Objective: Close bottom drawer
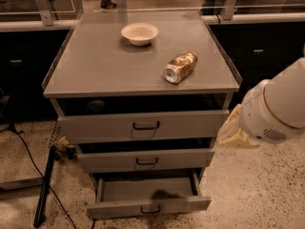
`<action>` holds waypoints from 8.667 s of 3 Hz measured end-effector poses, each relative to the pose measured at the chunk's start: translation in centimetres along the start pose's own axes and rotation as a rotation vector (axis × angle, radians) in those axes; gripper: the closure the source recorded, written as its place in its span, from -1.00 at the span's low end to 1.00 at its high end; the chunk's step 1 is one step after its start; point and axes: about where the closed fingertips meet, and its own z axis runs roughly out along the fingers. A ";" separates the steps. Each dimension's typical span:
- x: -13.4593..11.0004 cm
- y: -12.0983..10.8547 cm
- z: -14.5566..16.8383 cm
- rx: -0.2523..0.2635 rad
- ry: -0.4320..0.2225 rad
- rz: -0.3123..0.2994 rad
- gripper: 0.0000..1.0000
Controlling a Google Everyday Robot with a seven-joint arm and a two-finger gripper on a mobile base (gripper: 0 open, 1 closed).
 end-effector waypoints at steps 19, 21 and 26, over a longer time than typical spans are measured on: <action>20.5 9.9 65.4 -0.036 -0.232 -0.041 1.00; 19.1 8.6 68.5 0.031 -0.297 -0.077 1.00; 17.1 2.2 73.3 0.174 -0.332 -0.105 1.00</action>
Offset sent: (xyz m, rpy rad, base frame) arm 0.0057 -0.0115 -0.1372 0.0108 0.0220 0.0179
